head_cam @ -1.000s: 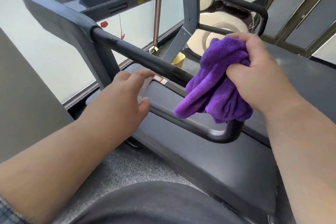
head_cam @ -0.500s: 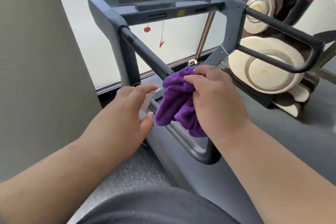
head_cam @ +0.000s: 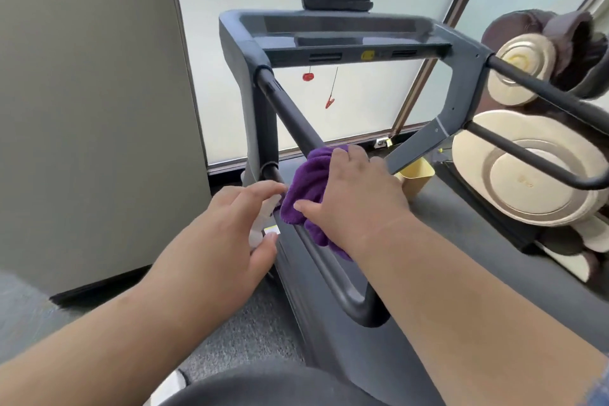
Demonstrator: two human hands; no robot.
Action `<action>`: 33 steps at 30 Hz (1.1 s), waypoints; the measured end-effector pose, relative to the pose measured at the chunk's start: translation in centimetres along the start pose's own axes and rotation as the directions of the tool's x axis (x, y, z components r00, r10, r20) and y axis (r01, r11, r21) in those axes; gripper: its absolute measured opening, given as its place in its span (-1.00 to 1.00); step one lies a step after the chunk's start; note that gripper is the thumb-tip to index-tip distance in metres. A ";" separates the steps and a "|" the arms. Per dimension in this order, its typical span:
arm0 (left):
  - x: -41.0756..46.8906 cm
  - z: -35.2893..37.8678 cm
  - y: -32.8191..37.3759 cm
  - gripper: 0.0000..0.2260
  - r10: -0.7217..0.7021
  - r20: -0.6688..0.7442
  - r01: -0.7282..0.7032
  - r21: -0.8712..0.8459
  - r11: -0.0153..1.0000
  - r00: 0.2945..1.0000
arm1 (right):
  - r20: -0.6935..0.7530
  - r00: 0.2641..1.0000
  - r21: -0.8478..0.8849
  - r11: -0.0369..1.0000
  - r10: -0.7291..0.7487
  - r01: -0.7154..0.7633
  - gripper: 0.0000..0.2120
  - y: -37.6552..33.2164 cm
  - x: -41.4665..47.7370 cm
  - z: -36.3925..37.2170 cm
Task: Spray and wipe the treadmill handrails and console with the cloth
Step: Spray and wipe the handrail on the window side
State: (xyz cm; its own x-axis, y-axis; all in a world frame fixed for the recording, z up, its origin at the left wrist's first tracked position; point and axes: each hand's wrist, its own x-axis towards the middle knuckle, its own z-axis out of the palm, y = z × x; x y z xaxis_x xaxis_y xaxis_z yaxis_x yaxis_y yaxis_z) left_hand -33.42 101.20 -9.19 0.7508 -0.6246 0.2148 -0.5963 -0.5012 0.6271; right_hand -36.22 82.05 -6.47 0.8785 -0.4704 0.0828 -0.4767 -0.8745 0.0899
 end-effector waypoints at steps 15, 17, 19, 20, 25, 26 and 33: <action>2.2 0.3 -2.5 -0.52 -0.081 -0.009 0.080 -0.053 0.995 0.997 | 0.209 0.975 0.144 0.983 0.079 -0.111 -0.83 -1.9 8.4 -0.4; 3.1 0.2 -3.0 -0.52 -0.074 -0.030 0.072 -0.071 0.995 0.997 | 0.199 0.976 0.137 0.983 0.090 -0.119 -0.80 -2.6 9.5 -0.5; 4.1 0.1 -3.6 -0.52 -0.071 -0.042 0.067 -0.084 0.994 0.997 | 0.191 0.977 0.135 0.983 0.099 -0.126 -0.81 -3.3 10.7 -0.6; 4.7 0.0 -4.0 -0.52 -0.072 -0.044 0.068 -0.094 0.993 0.996 | 0.186 0.977 0.135 0.983 0.101 -0.127 -0.82 -3.7 11.4 -0.5; 8.0 -0.6 -6.5 -0.51 -0.062 -0.037 0.057 -0.129 0.990 0.997 | 0.171 0.976 0.109 0.981 0.137 -0.157 -0.79 -5.8 15.2 -0.2; 8.6 -0.8 -7.1 -0.50 -0.060 -0.031 0.056 -0.136 0.989 0.998 | 0.167 0.974 0.102 0.980 0.151 -0.169 -0.77 -6.2 16.0 -0.1; 13.6 -1.9 -10.6 -0.50 -0.009 0.039 0.015 -0.170 0.985 0.999 | 0.170 0.968 0.051 0.979 0.187 -0.198 -0.73 -9.2 21.8 0.1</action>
State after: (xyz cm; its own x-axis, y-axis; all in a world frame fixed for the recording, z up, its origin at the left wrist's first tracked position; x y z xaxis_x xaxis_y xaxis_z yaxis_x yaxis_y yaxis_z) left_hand -16.36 99.20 -11.52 0.7443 -0.6431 0.1800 -0.5280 -0.4017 0.7482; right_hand -12.70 79.85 -5.61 0.7662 -0.6385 -0.0721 -0.6389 -0.7690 0.0211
